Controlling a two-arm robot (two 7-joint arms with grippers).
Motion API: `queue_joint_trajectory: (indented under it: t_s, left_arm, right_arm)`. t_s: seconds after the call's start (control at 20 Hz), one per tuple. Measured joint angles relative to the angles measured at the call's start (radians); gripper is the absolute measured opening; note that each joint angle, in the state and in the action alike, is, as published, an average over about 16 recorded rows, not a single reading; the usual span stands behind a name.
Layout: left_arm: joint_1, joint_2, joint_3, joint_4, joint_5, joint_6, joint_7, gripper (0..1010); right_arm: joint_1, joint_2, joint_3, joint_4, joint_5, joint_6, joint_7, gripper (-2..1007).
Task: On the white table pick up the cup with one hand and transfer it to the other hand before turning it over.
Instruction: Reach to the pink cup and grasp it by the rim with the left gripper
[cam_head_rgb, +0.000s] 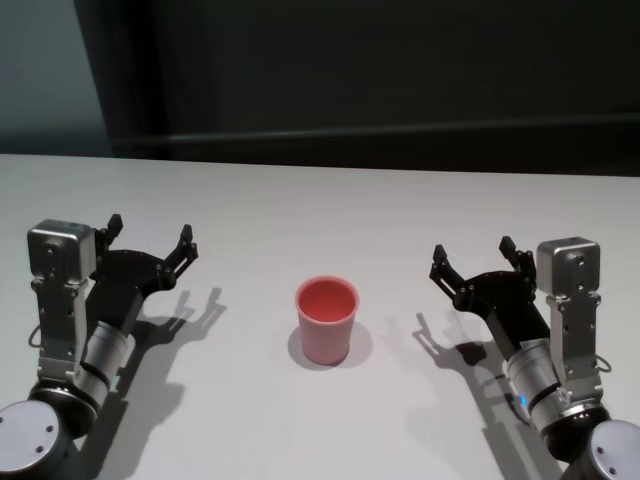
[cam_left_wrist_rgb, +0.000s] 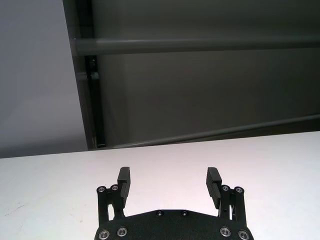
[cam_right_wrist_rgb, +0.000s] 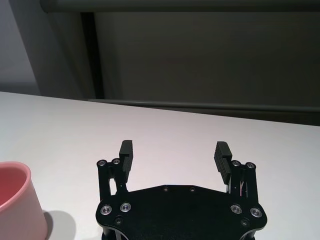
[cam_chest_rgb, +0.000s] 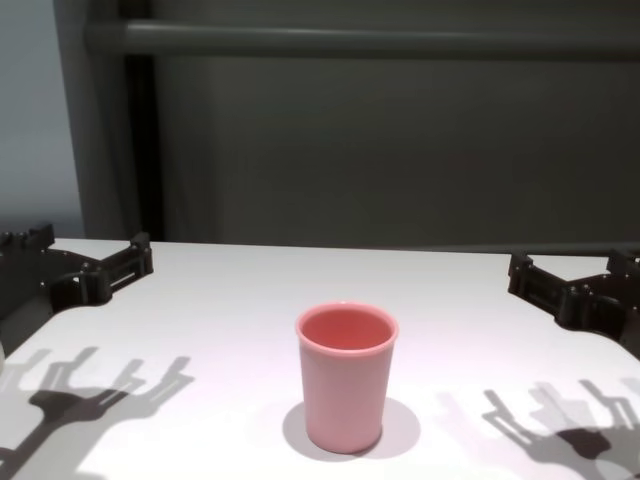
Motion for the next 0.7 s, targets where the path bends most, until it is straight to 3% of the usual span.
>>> queue_joint_trajectory:
  t_s: [0.7]
  left_arm:
    - [0.0, 0.0, 0.0, 0.0, 0.0, 0.0, 0.0, 1001]
  right_arm:
    - [0.0, 0.0, 0.0, 0.0, 0.0, 0.0, 0.0, 1002]
